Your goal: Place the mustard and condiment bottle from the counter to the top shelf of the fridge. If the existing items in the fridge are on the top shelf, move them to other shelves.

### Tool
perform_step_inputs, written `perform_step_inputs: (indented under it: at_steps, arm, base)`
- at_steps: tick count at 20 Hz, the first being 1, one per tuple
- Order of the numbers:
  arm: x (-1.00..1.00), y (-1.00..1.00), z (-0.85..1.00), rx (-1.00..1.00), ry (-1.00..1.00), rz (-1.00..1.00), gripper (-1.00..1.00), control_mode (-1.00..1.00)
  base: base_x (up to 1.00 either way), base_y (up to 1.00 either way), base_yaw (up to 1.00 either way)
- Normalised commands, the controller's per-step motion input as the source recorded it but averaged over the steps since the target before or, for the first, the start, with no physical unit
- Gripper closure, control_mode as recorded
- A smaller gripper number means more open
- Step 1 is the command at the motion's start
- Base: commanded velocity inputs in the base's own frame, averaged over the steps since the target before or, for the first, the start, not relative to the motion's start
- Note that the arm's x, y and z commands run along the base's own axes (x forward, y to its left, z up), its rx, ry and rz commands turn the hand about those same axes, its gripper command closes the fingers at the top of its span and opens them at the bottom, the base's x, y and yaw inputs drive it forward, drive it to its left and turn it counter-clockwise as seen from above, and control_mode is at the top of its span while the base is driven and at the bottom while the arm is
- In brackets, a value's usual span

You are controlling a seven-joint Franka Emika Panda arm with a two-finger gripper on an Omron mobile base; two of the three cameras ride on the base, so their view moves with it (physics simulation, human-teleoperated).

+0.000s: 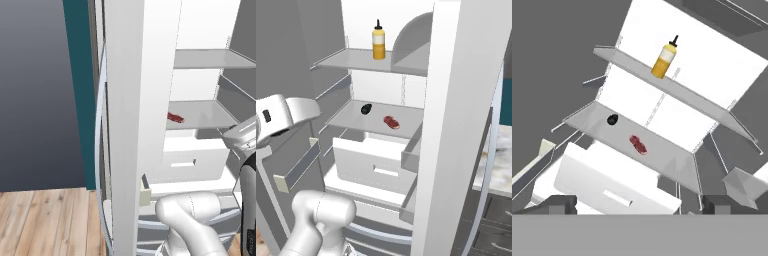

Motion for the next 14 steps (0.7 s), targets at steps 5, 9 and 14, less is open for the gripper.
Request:
perform_step_inputs:
  at_steps: [5,9,14]
  arm:
    - [0.00,0.00,0.00,0.00,0.00,0.00,-1.00,-1.00]
    - [-0.24,0.00,-0.01,0.00,0.01,0.00,-1.00,1.00]
    - [0.00,0.00,0.00,0.00,0.00,0.00,-1.00,1.00]
  base:
    - [0.00,0.00,0.00]
    - [-0.22,0.00,0.00]
    - [-1.00,-0.12,0.00]
